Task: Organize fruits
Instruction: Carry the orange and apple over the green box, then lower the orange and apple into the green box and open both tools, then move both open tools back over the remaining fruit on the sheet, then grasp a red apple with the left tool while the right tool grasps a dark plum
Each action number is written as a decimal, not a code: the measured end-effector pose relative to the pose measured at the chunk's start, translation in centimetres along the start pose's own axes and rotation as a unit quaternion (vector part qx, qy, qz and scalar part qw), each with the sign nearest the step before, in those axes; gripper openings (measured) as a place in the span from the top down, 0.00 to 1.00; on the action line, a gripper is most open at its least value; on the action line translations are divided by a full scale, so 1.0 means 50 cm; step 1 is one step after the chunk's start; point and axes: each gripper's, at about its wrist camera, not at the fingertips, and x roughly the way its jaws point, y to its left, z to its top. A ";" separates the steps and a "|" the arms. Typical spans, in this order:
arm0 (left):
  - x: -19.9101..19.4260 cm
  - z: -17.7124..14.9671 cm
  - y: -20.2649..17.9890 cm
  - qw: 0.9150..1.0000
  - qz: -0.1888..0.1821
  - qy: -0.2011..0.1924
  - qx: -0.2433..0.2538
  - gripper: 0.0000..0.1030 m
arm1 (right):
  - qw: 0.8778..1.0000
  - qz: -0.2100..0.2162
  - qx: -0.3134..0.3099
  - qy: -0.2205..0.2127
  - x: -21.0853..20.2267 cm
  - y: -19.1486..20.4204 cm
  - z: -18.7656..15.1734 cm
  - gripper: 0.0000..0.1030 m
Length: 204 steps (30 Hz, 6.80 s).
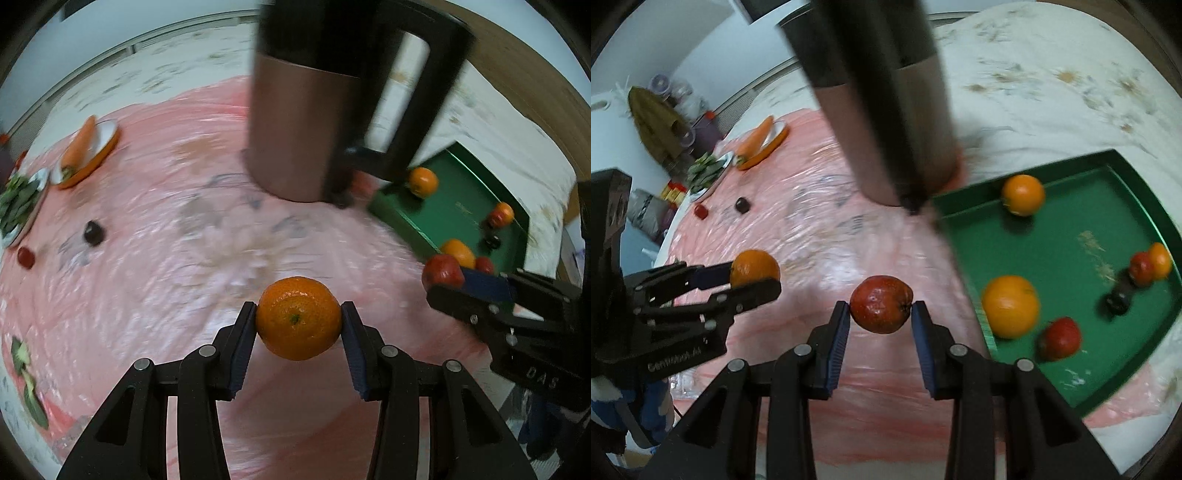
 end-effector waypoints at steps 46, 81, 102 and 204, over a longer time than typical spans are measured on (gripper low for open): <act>0.219 0.167 -0.336 0.991 -0.032 0.003 0.130 0.61 | 0.988 -0.128 0.067 -0.055 -0.024 -0.456 0.137 0.70; 0.197 0.159 -0.333 0.992 -0.025 -0.009 0.122 0.52 | 0.983 -0.168 0.060 -0.050 -0.012 -0.437 0.124 0.12; 0.101 0.126 -0.286 0.993 -0.041 -0.018 0.112 0.45 | 0.980 -0.175 0.056 -0.074 -0.068 -0.315 0.081 0.00; 0.027 0.010 0.806 0.957 0.182 -0.043 -0.222 0.45 | 0.978 0.097 -0.186 0.012 0.415 0.502 0.249 0.45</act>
